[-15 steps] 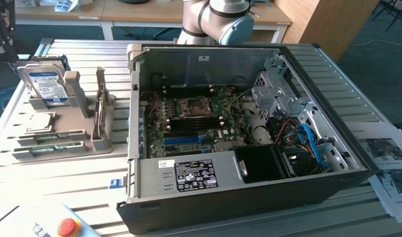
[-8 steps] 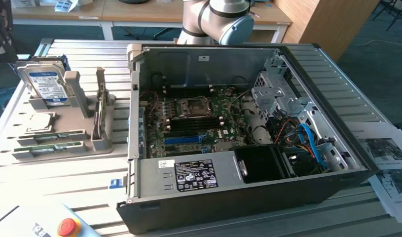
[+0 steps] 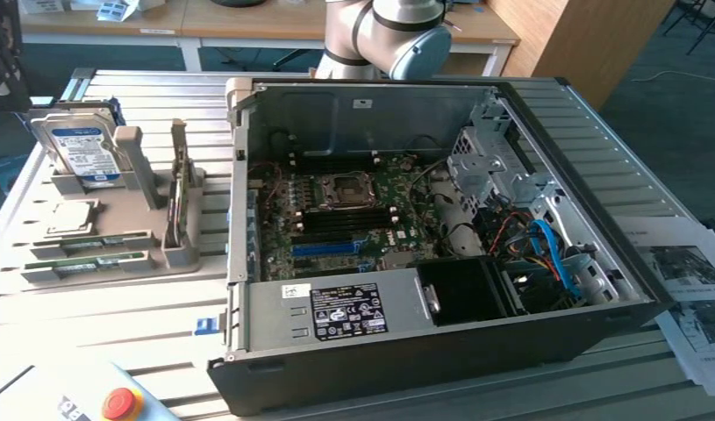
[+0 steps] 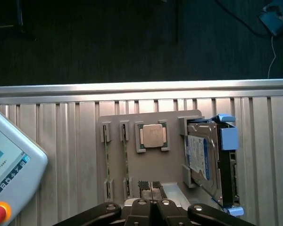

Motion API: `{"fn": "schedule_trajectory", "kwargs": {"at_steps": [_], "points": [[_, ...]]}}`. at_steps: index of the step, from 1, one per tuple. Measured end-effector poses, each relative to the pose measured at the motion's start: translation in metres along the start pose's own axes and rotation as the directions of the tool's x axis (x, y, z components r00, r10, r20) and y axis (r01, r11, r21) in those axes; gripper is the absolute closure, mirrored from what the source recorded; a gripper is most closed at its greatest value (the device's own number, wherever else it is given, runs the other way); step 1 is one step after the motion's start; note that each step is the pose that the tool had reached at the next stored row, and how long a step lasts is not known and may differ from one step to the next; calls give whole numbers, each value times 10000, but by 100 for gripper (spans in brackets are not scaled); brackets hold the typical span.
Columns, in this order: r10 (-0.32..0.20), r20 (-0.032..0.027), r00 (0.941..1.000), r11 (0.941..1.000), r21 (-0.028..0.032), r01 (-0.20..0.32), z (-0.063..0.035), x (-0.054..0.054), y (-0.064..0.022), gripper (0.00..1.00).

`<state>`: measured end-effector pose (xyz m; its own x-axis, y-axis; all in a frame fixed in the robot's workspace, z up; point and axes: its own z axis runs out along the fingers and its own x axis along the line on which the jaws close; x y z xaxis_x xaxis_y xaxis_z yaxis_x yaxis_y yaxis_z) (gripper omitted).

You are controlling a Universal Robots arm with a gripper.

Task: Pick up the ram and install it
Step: 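Pick up the ram and move it above insertion slot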

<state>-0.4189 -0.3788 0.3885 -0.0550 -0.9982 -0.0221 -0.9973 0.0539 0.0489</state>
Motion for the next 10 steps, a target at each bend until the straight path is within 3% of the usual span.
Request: {"fn": "schedule_trajectory", "kwargs": {"at_steps": [4,10], "points": [[-485,-24,9988,9988,-12,485,0,0,0,90],[-526,-26,9986,9986,-12,526,0,0,0,90]]}}
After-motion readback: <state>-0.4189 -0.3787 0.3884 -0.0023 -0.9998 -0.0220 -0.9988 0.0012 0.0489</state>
